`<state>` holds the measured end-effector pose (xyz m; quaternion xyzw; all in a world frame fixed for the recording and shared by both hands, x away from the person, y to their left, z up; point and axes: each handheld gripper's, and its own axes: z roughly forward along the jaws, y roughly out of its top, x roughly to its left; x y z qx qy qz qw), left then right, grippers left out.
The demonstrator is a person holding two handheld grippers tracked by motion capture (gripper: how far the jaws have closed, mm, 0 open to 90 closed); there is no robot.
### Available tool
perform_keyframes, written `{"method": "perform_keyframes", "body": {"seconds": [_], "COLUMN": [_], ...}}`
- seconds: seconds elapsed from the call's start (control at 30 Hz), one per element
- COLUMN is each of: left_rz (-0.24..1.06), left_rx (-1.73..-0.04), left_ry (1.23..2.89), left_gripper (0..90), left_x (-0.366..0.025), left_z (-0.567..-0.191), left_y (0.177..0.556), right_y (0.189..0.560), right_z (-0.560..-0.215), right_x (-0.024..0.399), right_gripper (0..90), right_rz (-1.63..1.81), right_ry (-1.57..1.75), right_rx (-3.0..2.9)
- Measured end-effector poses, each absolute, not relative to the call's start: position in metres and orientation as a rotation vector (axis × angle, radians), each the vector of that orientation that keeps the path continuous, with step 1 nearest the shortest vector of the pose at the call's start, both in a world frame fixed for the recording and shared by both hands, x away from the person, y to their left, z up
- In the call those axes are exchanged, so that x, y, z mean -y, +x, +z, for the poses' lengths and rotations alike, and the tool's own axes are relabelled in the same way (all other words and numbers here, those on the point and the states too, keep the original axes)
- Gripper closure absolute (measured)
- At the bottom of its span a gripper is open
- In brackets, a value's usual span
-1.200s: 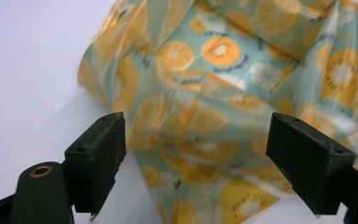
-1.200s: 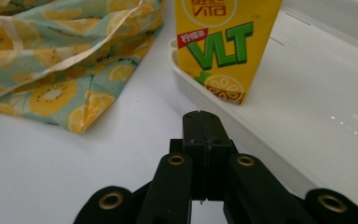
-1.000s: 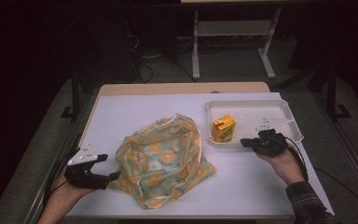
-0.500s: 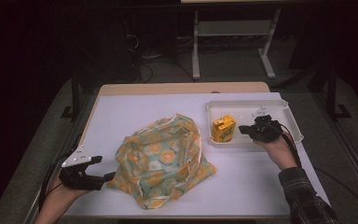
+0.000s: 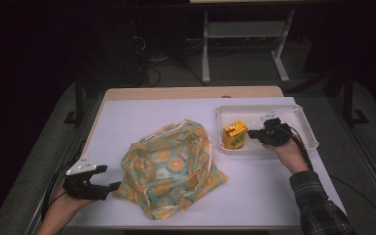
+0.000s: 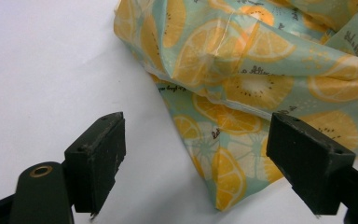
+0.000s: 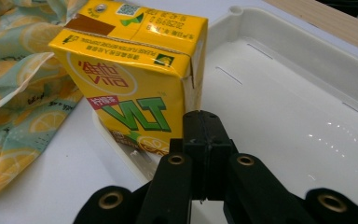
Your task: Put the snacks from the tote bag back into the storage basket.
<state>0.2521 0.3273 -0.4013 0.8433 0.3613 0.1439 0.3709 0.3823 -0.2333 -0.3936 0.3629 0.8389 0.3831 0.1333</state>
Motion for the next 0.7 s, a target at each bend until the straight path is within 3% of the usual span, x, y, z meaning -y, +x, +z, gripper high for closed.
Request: {"method": "perform_keyframes", "body": {"seconds": [0.7], "left_rz": [0.360], "left_rx": [-0.921], "left_ry": [2.165], "left_gripper": [19.2], "left_x": [-0.3269], "left_z": [-0.4019], "left_y": [0.2526], "right_y": [0.3791], "right_z": [-0.3948], "right_x": [0.2316], "right_gripper": [90.0], "right_rz": [1.112], "right_ry": [1.011], "right_rx": [-2.473]}}
